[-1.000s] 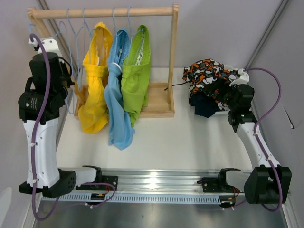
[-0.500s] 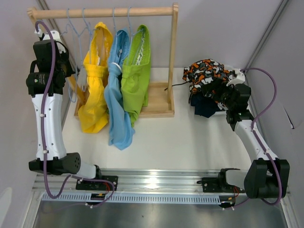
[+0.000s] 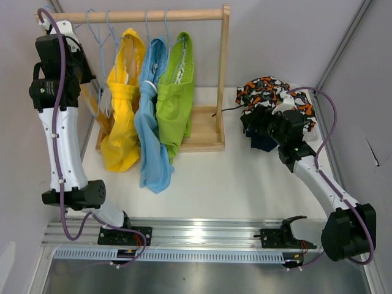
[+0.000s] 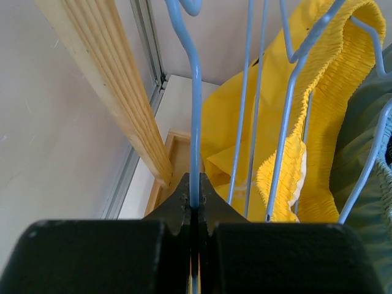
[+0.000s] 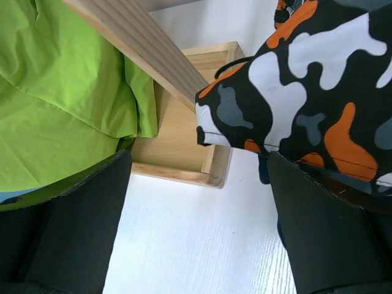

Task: Remove the shorts from the hanger

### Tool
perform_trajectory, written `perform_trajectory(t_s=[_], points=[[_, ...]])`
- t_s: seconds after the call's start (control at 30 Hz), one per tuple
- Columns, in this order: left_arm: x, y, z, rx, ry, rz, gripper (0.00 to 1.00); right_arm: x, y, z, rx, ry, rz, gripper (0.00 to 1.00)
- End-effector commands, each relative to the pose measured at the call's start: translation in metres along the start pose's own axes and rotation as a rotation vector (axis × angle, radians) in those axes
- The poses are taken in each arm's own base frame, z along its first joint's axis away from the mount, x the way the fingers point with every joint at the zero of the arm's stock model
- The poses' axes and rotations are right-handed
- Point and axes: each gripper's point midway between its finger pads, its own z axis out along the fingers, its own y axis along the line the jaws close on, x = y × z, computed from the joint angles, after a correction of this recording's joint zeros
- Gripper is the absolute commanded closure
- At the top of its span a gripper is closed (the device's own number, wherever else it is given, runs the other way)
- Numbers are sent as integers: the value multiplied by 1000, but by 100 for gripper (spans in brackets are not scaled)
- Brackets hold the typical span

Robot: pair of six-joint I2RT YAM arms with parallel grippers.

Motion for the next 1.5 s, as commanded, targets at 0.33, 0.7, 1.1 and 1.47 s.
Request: perform_trajectory(t_s=[0.33, 0.7, 1.1, 1.47], points=[[7, 7, 33, -75, 57, -29, 100, -32, 34, -17, -35, -78, -45, 0], [32, 7, 45, -91, 131, -32, 99, -7, 51, -15, -63, -40, -58, 1], [53, 11, -37, -107, 75, -10, 35, -2, 50, -24, -73, -47, -60, 0], [26, -37, -147, 200, -109, -51, 1, -22, 65, -49, -116, -108, -55, 1]])
